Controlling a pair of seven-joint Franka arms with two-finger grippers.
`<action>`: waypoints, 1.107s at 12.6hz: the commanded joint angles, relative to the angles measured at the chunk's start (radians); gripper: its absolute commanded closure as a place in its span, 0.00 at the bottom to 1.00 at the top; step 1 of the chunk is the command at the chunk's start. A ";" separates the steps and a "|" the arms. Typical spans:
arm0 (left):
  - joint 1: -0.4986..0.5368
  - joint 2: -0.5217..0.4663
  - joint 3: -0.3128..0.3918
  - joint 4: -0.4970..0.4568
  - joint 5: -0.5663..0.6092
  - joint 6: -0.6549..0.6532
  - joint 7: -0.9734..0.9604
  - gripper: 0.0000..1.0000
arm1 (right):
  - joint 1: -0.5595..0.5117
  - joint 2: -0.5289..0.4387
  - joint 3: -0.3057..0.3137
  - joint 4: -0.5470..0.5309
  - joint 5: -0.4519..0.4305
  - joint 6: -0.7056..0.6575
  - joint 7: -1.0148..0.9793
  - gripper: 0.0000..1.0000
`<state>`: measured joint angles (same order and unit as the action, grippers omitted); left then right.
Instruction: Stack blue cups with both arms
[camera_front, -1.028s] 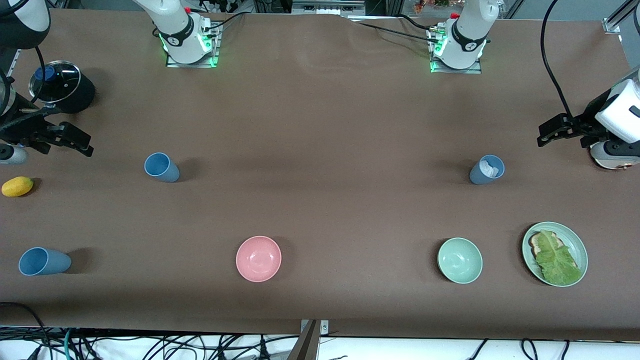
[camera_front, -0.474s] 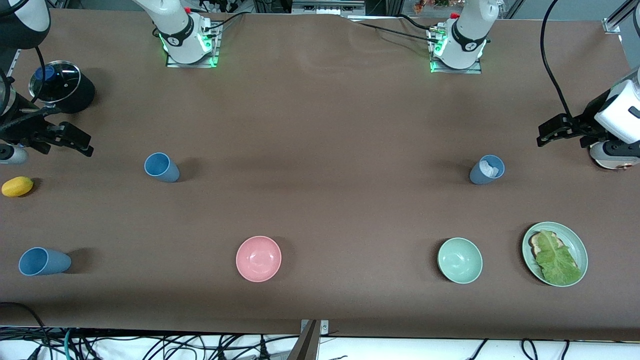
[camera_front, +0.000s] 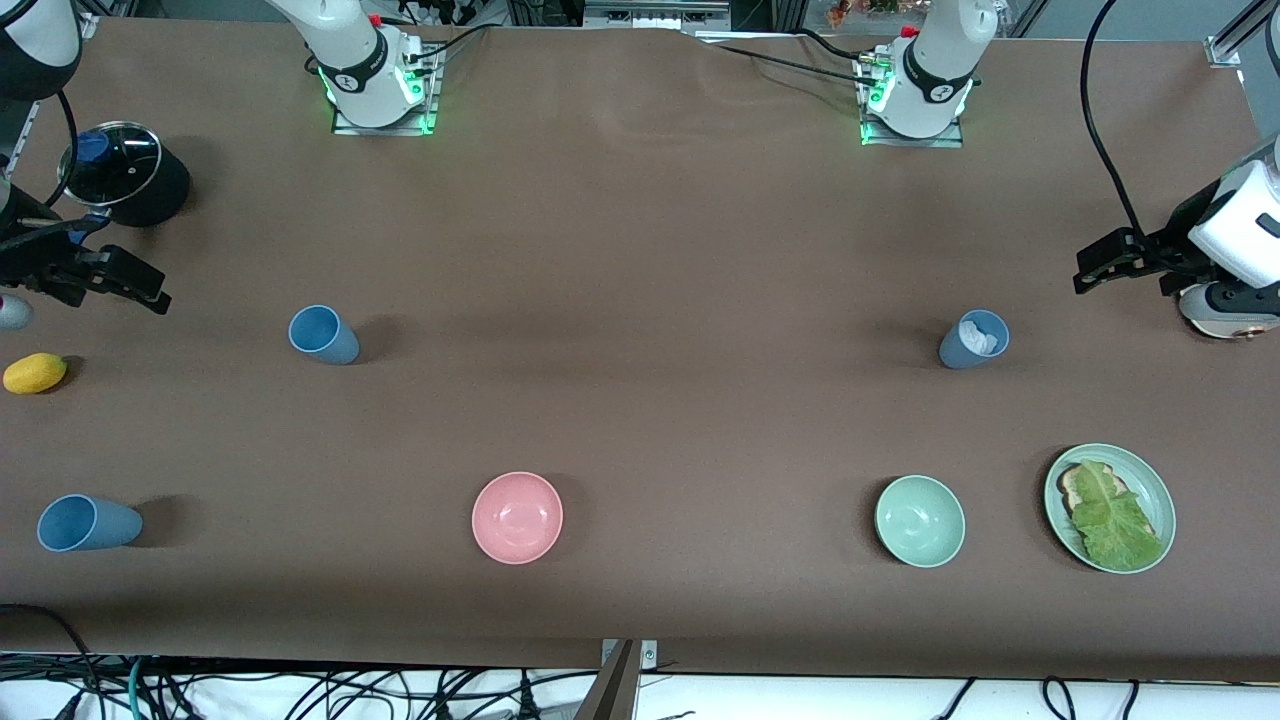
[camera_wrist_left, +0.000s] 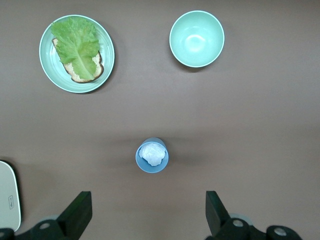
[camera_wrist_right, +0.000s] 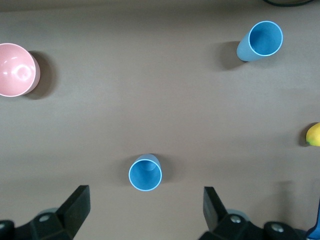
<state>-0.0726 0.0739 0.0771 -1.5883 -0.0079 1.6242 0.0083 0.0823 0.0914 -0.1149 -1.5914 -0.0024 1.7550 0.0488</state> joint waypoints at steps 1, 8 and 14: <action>-0.007 -0.006 0.007 -0.007 -0.017 0.016 0.024 0.00 | -0.012 0.016 0.011 0.024 -0.001 -0.009 0.011 0.00; -0.015 0.001 0.007 -0.009 -0.012 0.026 0.022 0.00 | -0.013 0.017 0.011 0.027 0.018 0.014 0.011 0.00; -0.009 0.001 0.007 -0.004 -0.018 0.026 0.027 0.00 | -0.013 0.017 0.011 0.027 0.018 0.017 0.011 0.00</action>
<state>-0.0819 0.0777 0.0783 -1.5917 -0.0079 1.6423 0.0094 0.0819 0.0983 -0.1148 -1.5914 0.0021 1.7788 0.0493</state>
